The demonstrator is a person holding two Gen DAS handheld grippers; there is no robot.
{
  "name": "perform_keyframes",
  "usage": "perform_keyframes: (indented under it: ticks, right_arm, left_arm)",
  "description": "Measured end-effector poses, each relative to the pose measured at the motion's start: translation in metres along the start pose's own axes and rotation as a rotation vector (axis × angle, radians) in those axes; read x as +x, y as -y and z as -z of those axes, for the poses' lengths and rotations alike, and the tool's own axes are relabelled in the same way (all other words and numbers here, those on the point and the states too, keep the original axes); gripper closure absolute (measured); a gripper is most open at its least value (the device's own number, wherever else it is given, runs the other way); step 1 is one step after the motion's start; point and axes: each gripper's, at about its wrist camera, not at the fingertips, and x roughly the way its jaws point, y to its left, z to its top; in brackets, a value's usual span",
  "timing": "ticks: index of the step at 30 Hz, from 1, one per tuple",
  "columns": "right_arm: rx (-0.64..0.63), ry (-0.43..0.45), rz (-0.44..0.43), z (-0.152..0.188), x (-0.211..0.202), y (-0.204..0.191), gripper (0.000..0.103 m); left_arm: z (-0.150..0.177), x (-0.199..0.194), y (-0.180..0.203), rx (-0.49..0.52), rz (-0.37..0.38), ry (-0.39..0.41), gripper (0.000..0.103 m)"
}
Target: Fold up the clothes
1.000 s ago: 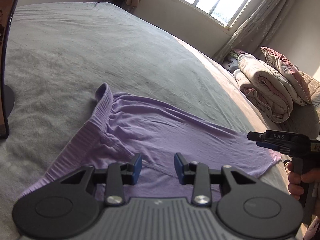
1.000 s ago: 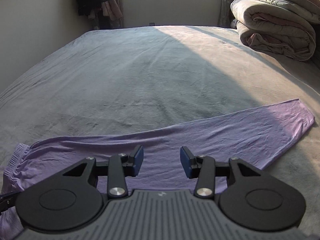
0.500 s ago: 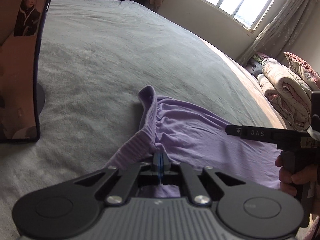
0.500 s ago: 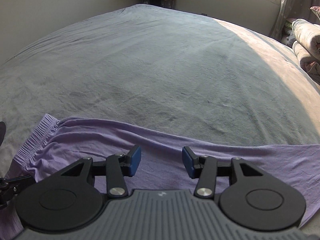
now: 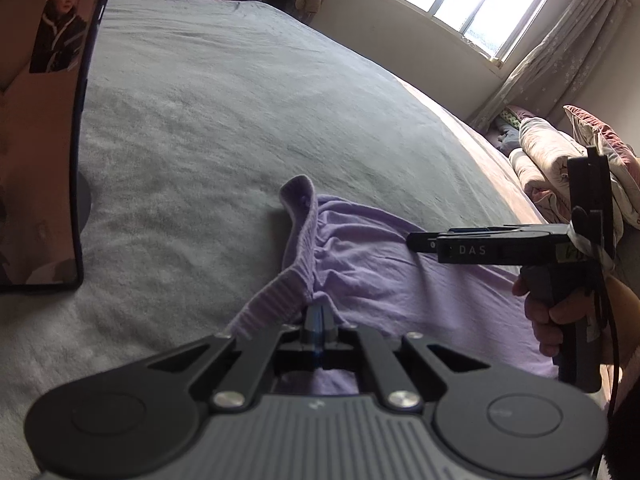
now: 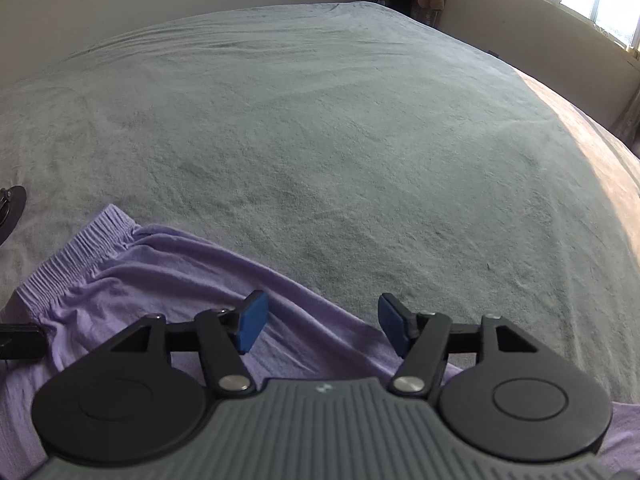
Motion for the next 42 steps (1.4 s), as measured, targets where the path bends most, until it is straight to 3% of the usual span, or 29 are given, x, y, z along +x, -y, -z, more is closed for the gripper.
perform_keyframes:
  ticks: [3,5,7,9,18,31,37,42]
  right_arm:
    - [0.021,-0.022,-0.022,0.001,0.005,0.007,0.040]
    - [0.033,-0.030,-0.020,0.001,0.004,0.007,0.054]
    - [0.024,-0.039,-0.006,0.001,0.002,0.005,0.083]
    - [0.022,-0.049,0.005,0.001,-0.002,0.003,0.101]
    - [0.070,0.037,0.069,0.005,-0.066,-0.003,0.101]
    - [0.127,0.088,0.030,0.030,-0.181,-0.049,0.101]
    - [0.145,0.078,-0.037,0.058,-0.205,-0.081,0.101]
    - [0.163,0.020,-0.114,0.091,-0.198,-0.113,0.101]
  left_arm:
    - [-0.001,0.001,-0.006,-0.034,0.016,-0.013,0.103]
    - [-0.002,0.000,-0.010,-0.054,0.028,-0.021,0.103]
    - [-0.002,-0.001,-0.012,-0.068,0.036,-0.027,0.103]
    - [-0.002,-0.001,-0.013,-0.073,0.038,-0.031,0.103]
    - [-0.002,0.001,-0.018,-0.077,0.048,-0.044,0.103]
    - [0.002,0.001,-0.019,-0.097,0.048,-0.034,0.103]
    - [0.002,0.005,-0.021,-0.125,0.064,-0.036,0.102]
    - [0.002,0.005,-0.024,-0.139,0.072,-0.038,0.102]
